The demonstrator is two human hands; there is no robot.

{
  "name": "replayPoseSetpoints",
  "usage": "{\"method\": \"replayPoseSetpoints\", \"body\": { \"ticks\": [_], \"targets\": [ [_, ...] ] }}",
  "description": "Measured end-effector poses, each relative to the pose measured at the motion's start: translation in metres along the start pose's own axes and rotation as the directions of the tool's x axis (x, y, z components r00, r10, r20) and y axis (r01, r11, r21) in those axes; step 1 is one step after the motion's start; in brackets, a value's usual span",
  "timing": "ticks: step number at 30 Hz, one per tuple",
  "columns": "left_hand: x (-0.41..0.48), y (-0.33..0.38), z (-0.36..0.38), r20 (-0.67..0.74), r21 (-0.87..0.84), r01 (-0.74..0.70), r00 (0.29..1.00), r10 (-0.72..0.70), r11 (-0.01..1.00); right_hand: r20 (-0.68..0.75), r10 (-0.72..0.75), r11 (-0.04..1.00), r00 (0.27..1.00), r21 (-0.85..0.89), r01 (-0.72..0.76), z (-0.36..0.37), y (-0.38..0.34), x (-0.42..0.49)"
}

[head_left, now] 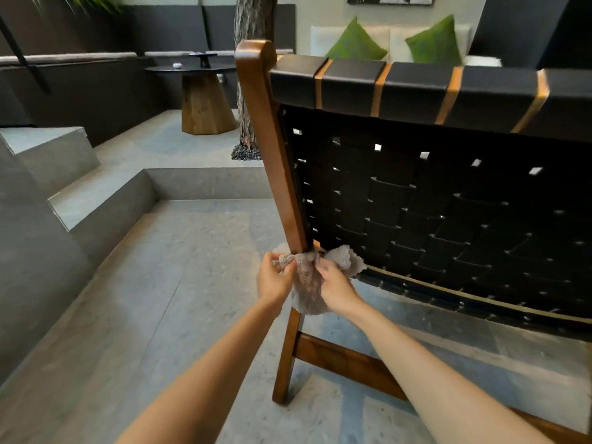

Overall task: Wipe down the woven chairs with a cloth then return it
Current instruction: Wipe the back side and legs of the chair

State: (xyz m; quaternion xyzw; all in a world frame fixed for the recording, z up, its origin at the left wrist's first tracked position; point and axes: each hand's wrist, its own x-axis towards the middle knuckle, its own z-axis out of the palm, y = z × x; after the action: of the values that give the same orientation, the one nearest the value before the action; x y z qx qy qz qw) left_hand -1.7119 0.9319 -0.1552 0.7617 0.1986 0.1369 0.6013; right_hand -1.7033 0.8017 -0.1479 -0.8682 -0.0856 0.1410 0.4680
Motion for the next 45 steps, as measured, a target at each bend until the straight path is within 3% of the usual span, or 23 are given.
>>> {"method": "replayPoseSetpoints", "body": {
  "ticks": [3,6,14,23,29,35,42,45],
  "targets": [
    [-0.033,0.004,0.000,-0.058,-0.118,-0.066,0.997,0.060,0.991,-0.213,-0.086,0.989,0.973,0.104,0.110,-0.009,-0.007,-0.030],
    [-0.066,0.019,0.006,-0.054,-0.191,-0.129,0.991,0.121,0.973,-0.408,-0.148,0.963,0.901,0.148,0.225,-0.028,-0.006,-0.066],
    [-0.141,0.089,0.042,0.112,-0.236,-0.307,0.934,0.340,0.922,-0.779,-0.160,0.933,0.606,0.081,0.350,-0.091,0.006,-0.149],
    [-0.232,0.159,0.120,0.241,-0.383,-0.405,0.824,0.513,0.830,-0.965,-0.098,0.917,0.241,0.007,0.400,-0.178,0.026,-0.257],
    [-0.307,0.210,0.185,0.332,-0.556,-0.292,0.781,0.530,0.778,-0.999,-0.044,0.892,0.024,-0.028,0.451,-0.250,0.030,-0.318],
    [-0.355,0.249,0.240,0.373,-0.638,-0.212,0.756,0.538,0.740,-0.992,-0.114,0.882,-0.062,-0.129,0.453,-0.317,0.033,-0.350],
    [-0.371,0.286,0.289,0.409,-0.695,-0.049,0.793,0.451,0.718,-0.981,-0.186,0.900,-0.053,-0.191,0.392,-0.385,0.041,-0.342],
    [-0.373,0.291,0.306,0.372,-0.694,-0.083,0.809,0.454,0.716,-0.984,-0.180,0.897,-0.012,-0.169,0.409,-0.397,0.045,-0.334]
  ]
}}
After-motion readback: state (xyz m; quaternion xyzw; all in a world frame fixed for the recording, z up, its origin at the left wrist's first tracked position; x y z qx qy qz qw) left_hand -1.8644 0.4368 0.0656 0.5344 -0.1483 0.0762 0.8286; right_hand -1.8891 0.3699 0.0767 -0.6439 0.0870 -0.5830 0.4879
